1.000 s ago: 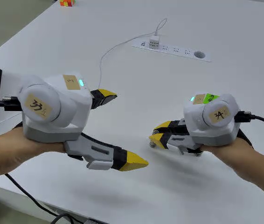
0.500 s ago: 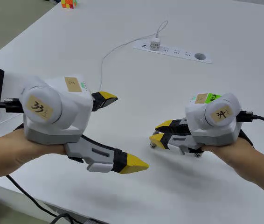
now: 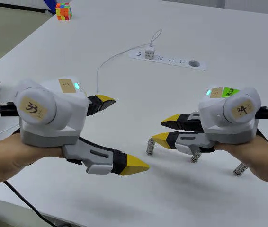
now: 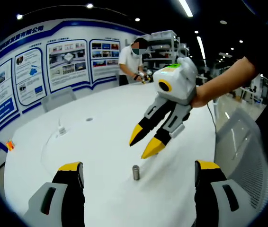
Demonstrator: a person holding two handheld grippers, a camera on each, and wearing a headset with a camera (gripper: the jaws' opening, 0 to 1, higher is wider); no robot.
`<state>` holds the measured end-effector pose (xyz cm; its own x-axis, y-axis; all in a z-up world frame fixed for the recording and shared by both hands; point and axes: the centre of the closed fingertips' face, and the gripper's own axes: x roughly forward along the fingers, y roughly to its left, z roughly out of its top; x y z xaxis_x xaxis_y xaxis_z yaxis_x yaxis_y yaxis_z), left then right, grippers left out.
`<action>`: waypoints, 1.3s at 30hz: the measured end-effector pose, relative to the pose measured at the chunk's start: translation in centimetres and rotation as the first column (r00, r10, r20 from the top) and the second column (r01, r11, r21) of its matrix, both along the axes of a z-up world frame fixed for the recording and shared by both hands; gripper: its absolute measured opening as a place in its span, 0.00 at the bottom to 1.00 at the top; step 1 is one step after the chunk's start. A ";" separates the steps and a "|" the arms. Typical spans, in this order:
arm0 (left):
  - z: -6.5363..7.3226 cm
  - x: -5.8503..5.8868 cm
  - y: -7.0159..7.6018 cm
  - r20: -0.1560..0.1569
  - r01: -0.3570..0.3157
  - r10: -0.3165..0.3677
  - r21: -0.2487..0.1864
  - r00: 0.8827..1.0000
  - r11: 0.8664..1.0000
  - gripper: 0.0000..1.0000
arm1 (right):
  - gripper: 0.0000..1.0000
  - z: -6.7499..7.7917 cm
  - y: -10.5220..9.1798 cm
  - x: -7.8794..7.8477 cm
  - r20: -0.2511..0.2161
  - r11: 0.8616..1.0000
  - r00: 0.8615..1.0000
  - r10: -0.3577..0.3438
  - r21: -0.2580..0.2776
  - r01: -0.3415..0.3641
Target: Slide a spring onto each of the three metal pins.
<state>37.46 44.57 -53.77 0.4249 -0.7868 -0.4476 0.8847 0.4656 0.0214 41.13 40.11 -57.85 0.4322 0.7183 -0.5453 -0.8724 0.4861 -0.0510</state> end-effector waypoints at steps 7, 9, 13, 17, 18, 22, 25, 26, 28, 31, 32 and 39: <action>1.7 -0.6 -1.3 0.001 0.028 -0.028 -0.040 1.000 0.999 1.00 | 0.27 3.2 -3.4 -0.2 0.062 0.996 0.995 -0.073 0.052 0.070; 2.1 -0.5 -1.5 0.009 0.019 -0.019 -0.048 1.000 0.999 1.00 | 0.29 4.3 -4.8 -0.5 0.077 0.993 0.992 -0.101 0.072 0.096; 3.0 -0.3 -2.1 0.019 -0.007 0.008 -0.086 1.000 0.996 1.00 | 0.30 6.0 -7.7 -1.3 0.092 0.982 0.983 -0.157 0.117 0.146; 3.3 -0.4 -2.9 0.034 -0.020 0.023 -0.089 0.999 0.996 1.00 | 0.31 6.8 -11.3 -2.2 0.102 0.969 0.970 -0.220 0.141 0.204; 3.3 -0.5 -2.9 0.037 -0.020 0.024 -0.089 0.999 0.996 1.00 | 0.32 6.9 -12.1 -2.4 0.097 0.963 0.966 -0.239 0.149 0.224; 3.1 -0.8 -3.2 0.032 -0.017 0.020 -0.089 0.999 0.996 1.00 | 0.33 7.2 -15.3 -3.5 0.088 0.943 0.949 -0.304 0.167 0.287; 2.8 -0.9 -3.2 0.025 -0.018 0.020 -0.091 0.999 0.996 1.00 | 0.33 7.2 -17.0 -4.3 0.083 0.934 0.939 -0.332 0.169 0.315; 2.7 -0.9 -3.2 0.023 -0.020 0.022 -0.091 0.999 0.996 1.00 | 0.34 7.1 -17.4 -4.6 0.078 0.931 0.937 -0.339 0.172 0.323; 2.6 -0.9 -3.0 0.019 -0.023 0.025 -0.089 0.999 0.996 1.00 | 0.35 7.1 -18.3 -5.1 0.077 0.927 0.934 -0.349 0.172 0.333; 2.4 -0.8 -2.7 0.018 -0.028 0.030 -0.082 0.999 0.996 1.00 | 0.35 7.0 -19.5 -5.6 0.076 0.922 0.928 -0.365 0.171 0.348; 2.3 -0.9 -2.5 0.002 -0.026 0.026 -0.077 1.000 0.997 1.00 | 0.35 7.0 -19.9 -5.9 0.076 0.921 0.927 -0.368 0.170 0.351; 2.1 -0.5 -1.5 0.009 -0.053 0.054 -0.050 0.999 0.997 1.00 | 0.39 7.0 -21.8 -6.6 0.066 0.918 0.926 -0.371 0.180 0.354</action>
<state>36.96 43.06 -51.67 0.4713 -0.7842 -0.4036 0.8584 0.5130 0.0056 34.53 18.30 -50.87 0.7245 0.5771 -0.3770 -0.6294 0.7768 -0.0204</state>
